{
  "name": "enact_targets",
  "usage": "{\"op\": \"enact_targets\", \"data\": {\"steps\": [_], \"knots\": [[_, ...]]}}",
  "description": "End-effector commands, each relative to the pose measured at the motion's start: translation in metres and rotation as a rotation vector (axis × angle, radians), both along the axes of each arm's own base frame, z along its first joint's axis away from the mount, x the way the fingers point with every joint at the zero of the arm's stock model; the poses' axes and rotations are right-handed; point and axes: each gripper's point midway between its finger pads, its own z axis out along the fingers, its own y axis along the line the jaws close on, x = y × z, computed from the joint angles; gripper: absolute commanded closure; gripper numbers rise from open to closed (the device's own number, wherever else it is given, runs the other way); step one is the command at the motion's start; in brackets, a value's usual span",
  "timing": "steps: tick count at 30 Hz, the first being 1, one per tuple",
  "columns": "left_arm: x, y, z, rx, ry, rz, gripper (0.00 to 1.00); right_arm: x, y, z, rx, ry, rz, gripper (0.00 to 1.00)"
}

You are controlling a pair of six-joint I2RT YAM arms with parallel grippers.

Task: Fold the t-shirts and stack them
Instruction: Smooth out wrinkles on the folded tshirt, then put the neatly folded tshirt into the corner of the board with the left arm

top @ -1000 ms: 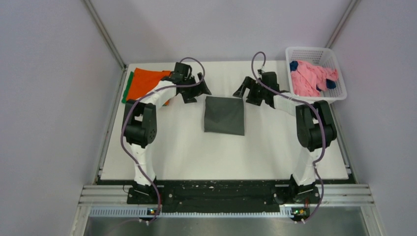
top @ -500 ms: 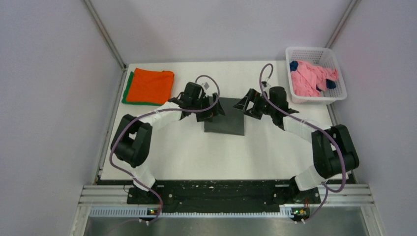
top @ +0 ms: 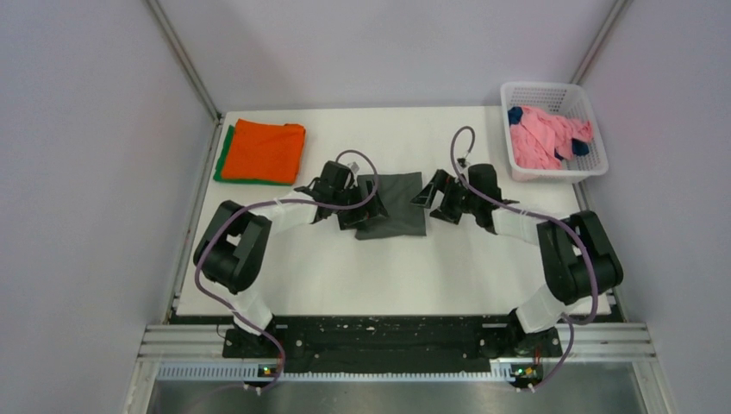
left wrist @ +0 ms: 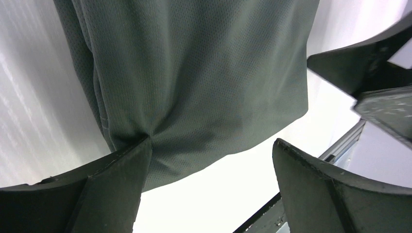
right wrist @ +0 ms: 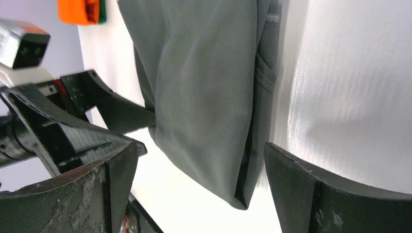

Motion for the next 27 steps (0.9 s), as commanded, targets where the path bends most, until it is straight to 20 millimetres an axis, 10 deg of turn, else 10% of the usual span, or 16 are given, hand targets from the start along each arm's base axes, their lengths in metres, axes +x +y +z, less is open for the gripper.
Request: {"op": "enact_targets", "data": {"steps": [1,5,13,18,27], "knots": [[-0.003,0.006,0.045,0.066,-0.123,0.015,0.01,0.014,-0.011,0.063,-0.055,-0.213,-0.048,0.01],[0.009,0.012,0.071,0.083,-0.210,0.053,0.01,-0.006,0.010,0.080,0.024,-0.227,0.048,0.01],[0.048,0.035,0.051,0.161,-0.142,0.168,0.01,-0.036,0.060,0.071,0.159,-0.211,0.175,0.01],[0.059,0.033,0.022,0.187,-0.074,0.147,0.06,-0.038,0.057,0.049,0.120,-0.159,0.170,0.01],[0.056,0.026,-0.042,0.392,0.036,0.122,0.28,-0.029,0.007,0.082,-0.083,-0.294,-0.013,0.01]]}}
